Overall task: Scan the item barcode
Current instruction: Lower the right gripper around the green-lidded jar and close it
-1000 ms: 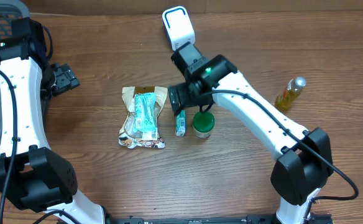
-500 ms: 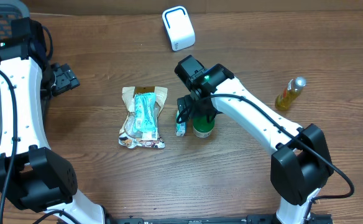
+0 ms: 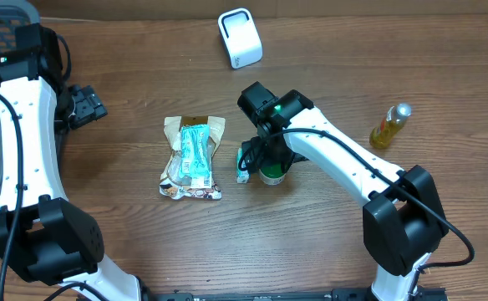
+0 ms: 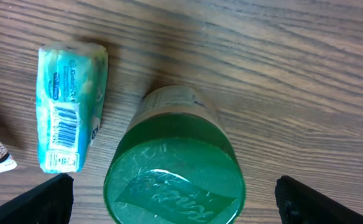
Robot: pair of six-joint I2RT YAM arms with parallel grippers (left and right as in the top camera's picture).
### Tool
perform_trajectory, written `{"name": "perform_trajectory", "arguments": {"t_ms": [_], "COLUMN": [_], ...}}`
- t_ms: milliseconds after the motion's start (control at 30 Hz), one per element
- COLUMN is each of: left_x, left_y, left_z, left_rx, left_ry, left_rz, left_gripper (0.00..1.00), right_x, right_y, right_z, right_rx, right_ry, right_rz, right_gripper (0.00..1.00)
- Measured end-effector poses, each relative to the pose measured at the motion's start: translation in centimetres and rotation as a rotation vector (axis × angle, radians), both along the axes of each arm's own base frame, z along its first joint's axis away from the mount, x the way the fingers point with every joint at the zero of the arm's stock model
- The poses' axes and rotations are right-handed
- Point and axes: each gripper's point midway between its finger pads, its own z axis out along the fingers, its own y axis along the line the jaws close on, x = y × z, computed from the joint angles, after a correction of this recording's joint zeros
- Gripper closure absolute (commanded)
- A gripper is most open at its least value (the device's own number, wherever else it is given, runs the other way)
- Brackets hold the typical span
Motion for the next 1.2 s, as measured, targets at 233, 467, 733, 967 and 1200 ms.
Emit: {"name": "perform_trajectory", "arguments": {"t_ms": [233,467,733,967,1200], "left_x": [0.0,0.0,0.0,0.0,0.0], "left_y": [0.0,0.0,0.0,0.0,0.0], "left_z": [0.0,0.0,0.0,0.0,0.0], "left_rx": [0.0,0.0,0.0,0.0,0.0], "left_ry": [0.0,0.0,0.0,0.0,0.0], "left_rz": [0.0,0.0,0.0,0.0,0.0], "left_gripper": [0.01,0.0,0.01,0.0,0.01], "right_x": [-0.44,-0.52,-0.74,-0.78,-0.74], "right_y": [-0.08,-0.14,-0.3,-0.35,-0.3], "right_z": [-0.02,-0.01,-0.02,-0.03,-0.02], "right_rx": [0.0,-0.003,-0.009,-0.011,-0.009], "right_ry": [0.02,0.023,0.032,0.034,0.032], "right_rz": [0.0,0.0,-0.002,-0.003,-0.002], "right_gripper": [0.05,0.09,0.1,0.1,0.1]}}
